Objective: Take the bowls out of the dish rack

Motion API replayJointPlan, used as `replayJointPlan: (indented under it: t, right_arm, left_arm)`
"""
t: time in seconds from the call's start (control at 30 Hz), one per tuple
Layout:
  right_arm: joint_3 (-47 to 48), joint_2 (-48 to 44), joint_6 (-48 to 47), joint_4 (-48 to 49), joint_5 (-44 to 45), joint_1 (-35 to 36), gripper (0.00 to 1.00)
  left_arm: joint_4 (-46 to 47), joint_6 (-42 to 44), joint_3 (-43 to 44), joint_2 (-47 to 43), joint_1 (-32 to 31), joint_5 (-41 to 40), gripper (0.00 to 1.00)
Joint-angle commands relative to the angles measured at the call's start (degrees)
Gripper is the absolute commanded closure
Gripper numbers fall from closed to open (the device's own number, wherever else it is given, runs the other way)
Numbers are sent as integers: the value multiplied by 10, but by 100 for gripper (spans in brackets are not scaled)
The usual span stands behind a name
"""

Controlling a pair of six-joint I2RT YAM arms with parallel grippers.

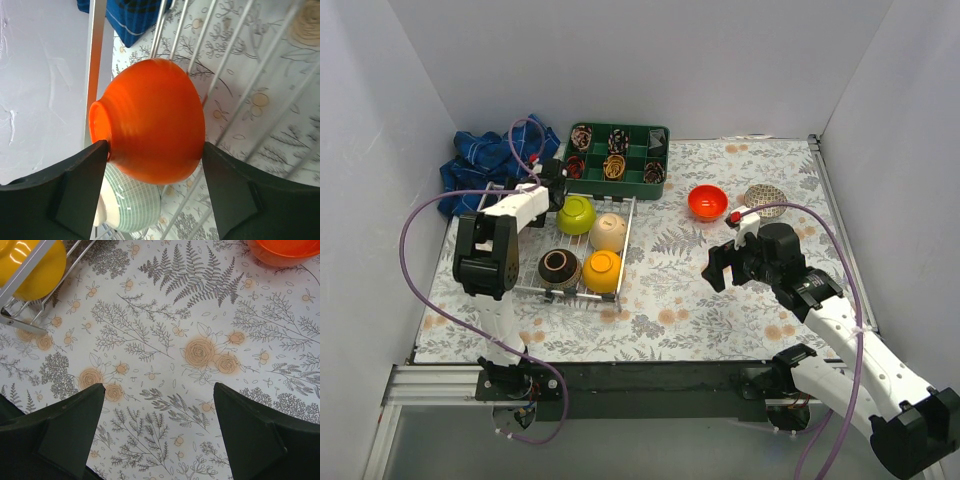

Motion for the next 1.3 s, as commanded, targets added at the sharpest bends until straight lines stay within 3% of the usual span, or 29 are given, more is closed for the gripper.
replayJointPlan:
  t: [0.0,0.3,0.57,0.8,0.93,1.27]
  right_arm:
    - [-6,-16,-8,12,-6,2,2]
    - [2,-15,-8,12,-23,2,2]
    - [31,2,-9,5,-67,2,4]
    - [73,35,13,21,-115,2,5]
    - [98,62,42,50,-141,2,5]
    - [167,140,143,139,-195,2,6]
  left_arm:
    - [-31,-34,37,-40,-28,13,64]
    - [-96,-80,108,-69,-58,17,84]
    - [-135,-134,144,-135,-59,89,95]
    - [-143,-235,157,-209,-59,286,97]
    - [-117,-298,140,-253,-59,447,99]
    - [73,-451,1,-350,-65,727,100]
